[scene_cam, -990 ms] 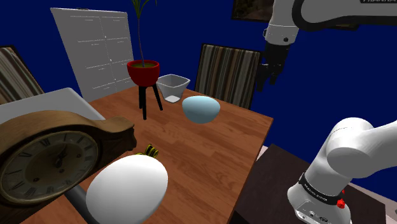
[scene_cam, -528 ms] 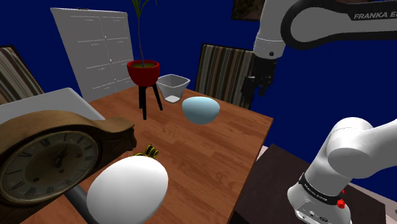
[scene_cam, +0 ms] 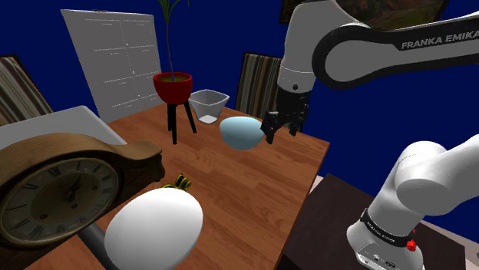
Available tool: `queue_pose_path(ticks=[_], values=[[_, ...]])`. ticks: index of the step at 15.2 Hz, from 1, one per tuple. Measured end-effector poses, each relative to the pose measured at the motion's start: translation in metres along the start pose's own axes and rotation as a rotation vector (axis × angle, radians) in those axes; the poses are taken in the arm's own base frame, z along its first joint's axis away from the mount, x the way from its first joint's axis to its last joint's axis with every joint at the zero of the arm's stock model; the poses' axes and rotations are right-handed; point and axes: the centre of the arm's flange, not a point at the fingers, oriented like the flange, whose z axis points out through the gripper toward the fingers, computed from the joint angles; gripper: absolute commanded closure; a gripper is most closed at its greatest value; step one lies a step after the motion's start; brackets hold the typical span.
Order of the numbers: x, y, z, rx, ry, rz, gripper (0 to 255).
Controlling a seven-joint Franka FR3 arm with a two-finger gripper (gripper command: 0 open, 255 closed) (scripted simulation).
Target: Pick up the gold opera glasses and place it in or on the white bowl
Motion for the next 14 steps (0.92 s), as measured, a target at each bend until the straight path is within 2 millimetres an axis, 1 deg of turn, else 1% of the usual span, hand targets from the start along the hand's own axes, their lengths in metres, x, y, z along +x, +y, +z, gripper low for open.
queue_pose_path(ticks=[1,2,6,9,11,12,14], values=[[0.001,-0.009,0.003,0.003,0.004,0.015,0],[0.003,-0.02,0.011,0.006,0.006,0.028,0],[0.005,-0.07,0.032,0.021,0.018,0.083,0],[0.01,-0.101,0.046,0.031,0.027,0.125,0],[0.018,-0.123,0.054,0.038,0.034,0.153,0],[0.02,-0.131,0.063,0.04,0.037,0.167,0],[0.022,-0.16,0.072,0.049,0.042,0.193,0]])
